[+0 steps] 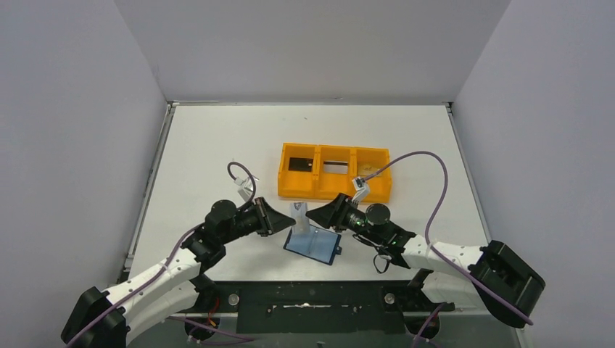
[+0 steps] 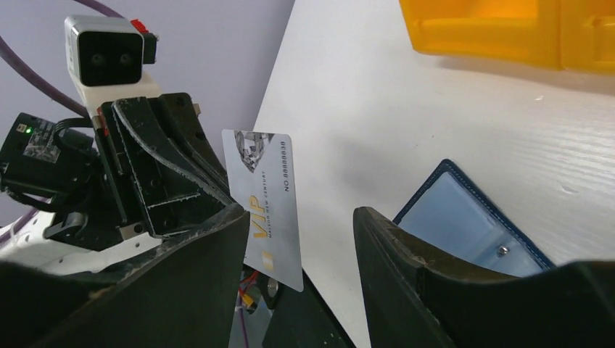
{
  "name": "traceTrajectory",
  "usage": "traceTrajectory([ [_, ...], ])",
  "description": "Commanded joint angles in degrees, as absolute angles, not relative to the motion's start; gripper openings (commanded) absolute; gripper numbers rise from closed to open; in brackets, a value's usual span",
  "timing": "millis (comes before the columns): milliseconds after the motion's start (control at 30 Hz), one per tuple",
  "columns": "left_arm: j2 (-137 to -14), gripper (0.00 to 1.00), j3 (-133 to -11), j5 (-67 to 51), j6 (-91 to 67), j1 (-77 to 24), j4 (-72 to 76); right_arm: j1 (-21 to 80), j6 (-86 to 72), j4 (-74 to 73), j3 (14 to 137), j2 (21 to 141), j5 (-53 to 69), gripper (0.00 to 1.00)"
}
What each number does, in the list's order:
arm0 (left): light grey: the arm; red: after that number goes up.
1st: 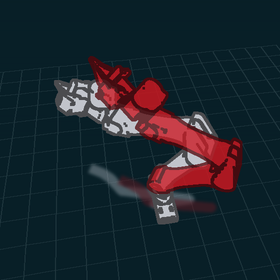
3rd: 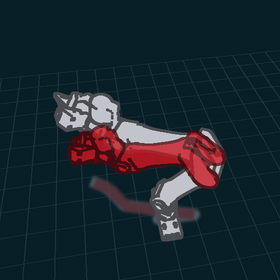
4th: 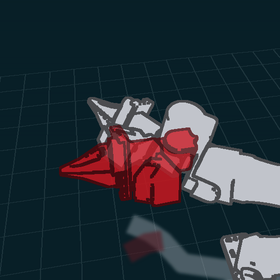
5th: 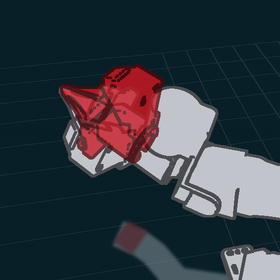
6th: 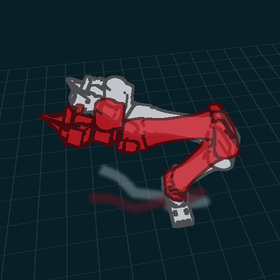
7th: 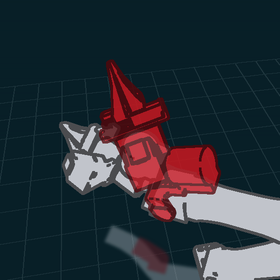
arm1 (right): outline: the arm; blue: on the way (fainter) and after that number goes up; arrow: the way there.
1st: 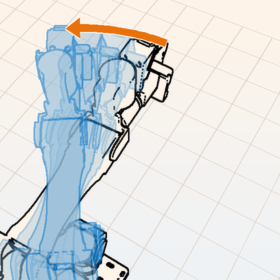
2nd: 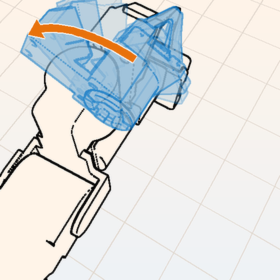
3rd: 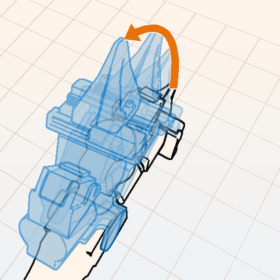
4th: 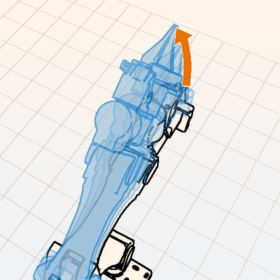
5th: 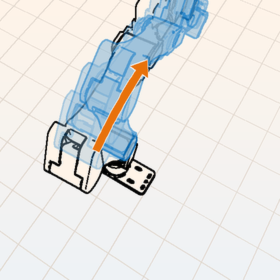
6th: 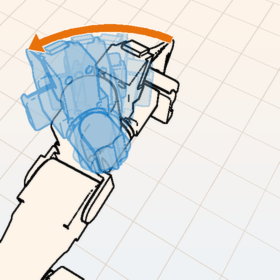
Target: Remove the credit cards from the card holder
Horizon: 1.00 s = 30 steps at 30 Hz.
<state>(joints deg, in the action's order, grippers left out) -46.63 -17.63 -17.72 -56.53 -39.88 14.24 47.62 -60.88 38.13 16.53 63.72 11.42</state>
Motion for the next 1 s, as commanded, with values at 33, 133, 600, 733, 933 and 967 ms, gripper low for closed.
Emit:
traceTrajectory([
  [33,-48.6,0.00,-16.3,-29.7,-59.0,-37.0,28.2,46.3,-63.0,51.3,17.2,69.0,20.7,0.52],
  [133,-49.0,0.00,-15.8,-30.5,-59.1,-36.9,28.7,46.3,-63.5,54.3,18.1,71.3,23.0,0.46],
  [600,-47.0,0.00,-11.4,-31.0,-62.5,-33.3,31.3,45.5,-65.0,58.7,17.7,73.2,27.4,0.22],
  [733,-47.6,0.00,-11.3,-31.6,-62.8,-33.1,32.5,45.5,-66.0,61.3,17.2,74.2,28.0,0.18],
  [933,-47.4,0.00,-11.2,-31.9,-63.0,-32.6,32.7,45.5,-66.7,63.2,17.0,75.2,28.6,0.13],
  [967,-47.4,0.00,-11.2,-32.0,-63.0,-32.5,32.7,45.5,-66.6,63.3,16.9,75.1,28.6,0.13],
])
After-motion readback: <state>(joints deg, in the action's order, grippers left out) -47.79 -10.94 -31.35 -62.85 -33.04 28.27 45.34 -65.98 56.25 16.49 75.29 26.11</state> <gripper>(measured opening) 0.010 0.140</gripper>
